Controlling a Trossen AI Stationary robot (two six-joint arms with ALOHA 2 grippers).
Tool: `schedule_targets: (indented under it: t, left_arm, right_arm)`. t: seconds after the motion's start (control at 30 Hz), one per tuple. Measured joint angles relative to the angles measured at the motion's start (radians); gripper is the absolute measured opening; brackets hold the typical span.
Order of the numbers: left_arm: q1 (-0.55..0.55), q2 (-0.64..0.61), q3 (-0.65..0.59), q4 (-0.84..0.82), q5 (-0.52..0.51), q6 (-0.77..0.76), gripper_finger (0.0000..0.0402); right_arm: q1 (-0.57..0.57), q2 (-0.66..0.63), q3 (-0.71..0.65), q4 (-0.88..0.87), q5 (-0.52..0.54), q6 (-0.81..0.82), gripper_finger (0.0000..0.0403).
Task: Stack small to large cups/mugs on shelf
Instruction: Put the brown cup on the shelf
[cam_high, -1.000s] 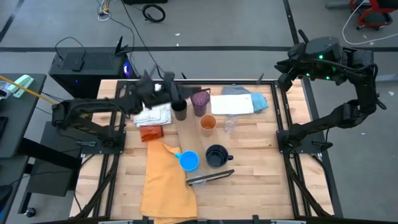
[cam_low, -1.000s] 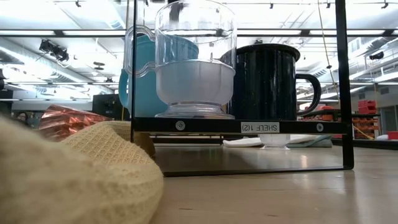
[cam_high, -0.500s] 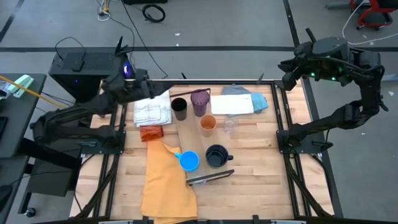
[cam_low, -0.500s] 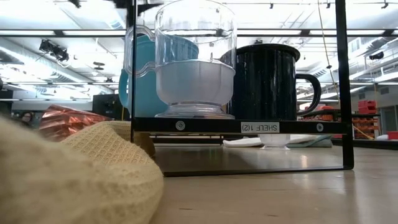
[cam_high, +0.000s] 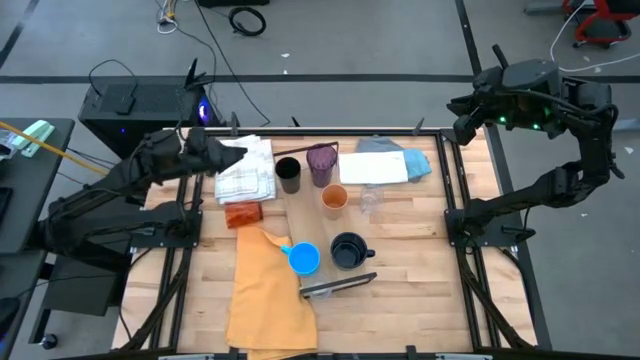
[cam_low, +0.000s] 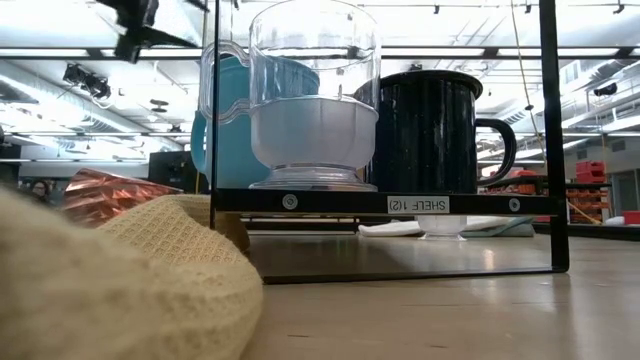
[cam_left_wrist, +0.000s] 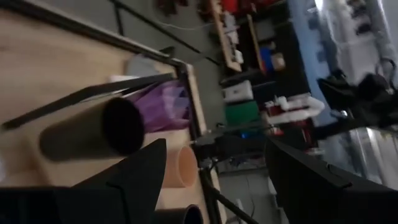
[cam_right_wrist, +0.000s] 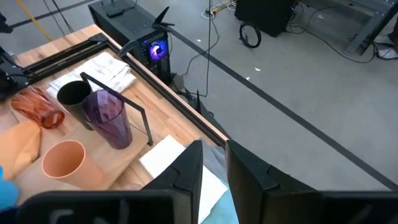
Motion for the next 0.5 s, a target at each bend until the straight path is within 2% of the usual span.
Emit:
schedule_targets:
  t: [0.23, 0.5]
  left_arm:
    - [0.000, -0.047, 0.000, -0.224, -0.015, -0.120, 0.0279]
    - [-0.008, -0.045, 0.000, -0.413, -0.011, -0.081, 0.0279]
  right_arm:
    - [0.000, 0.001, 0.000, 0.000, 0.000, 0.012, 0.0077]
    - [0.000, 0.002, 0.000, 0.000, 0.000, 0.018, 0.0077]
